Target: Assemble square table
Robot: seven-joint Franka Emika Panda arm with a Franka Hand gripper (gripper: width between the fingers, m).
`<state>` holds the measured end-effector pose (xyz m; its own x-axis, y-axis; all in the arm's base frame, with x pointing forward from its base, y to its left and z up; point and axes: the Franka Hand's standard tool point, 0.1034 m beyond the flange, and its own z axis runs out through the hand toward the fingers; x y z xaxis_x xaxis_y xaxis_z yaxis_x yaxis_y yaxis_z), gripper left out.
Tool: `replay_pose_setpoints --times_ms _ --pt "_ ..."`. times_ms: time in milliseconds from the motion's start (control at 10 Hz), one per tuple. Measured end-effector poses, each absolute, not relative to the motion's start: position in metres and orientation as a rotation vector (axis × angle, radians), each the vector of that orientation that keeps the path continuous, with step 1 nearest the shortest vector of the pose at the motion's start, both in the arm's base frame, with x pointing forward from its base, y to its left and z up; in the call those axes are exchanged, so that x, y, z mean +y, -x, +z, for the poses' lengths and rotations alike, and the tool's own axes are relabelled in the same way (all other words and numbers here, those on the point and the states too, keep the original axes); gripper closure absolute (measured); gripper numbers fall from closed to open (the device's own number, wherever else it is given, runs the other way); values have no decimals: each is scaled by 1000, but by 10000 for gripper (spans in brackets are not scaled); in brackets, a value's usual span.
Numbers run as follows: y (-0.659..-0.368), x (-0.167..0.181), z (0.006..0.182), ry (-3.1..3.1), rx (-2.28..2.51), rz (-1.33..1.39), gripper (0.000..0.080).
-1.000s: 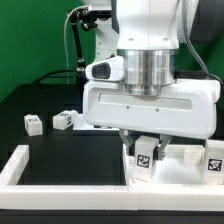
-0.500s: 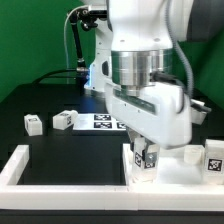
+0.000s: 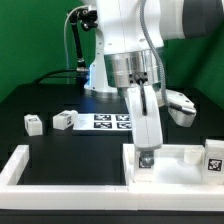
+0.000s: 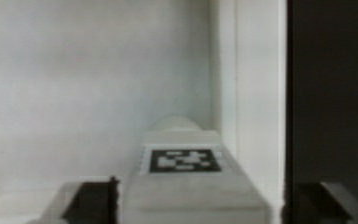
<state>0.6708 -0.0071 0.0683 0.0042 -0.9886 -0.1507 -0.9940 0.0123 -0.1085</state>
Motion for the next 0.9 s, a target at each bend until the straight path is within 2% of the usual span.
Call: replay_pose_setpoints --times_ms 100,200,300,700,900 --pt "-670 -3 68 2328 1868 4 262" --pt "-670 0 68 2497 1644 -13 171" --pt "-669 0 67 2575 1524 -15 156" --pt "-669 -3 67 2765 1167 -47 150" --pt "-670 -3 69 2981 627 -83 150"
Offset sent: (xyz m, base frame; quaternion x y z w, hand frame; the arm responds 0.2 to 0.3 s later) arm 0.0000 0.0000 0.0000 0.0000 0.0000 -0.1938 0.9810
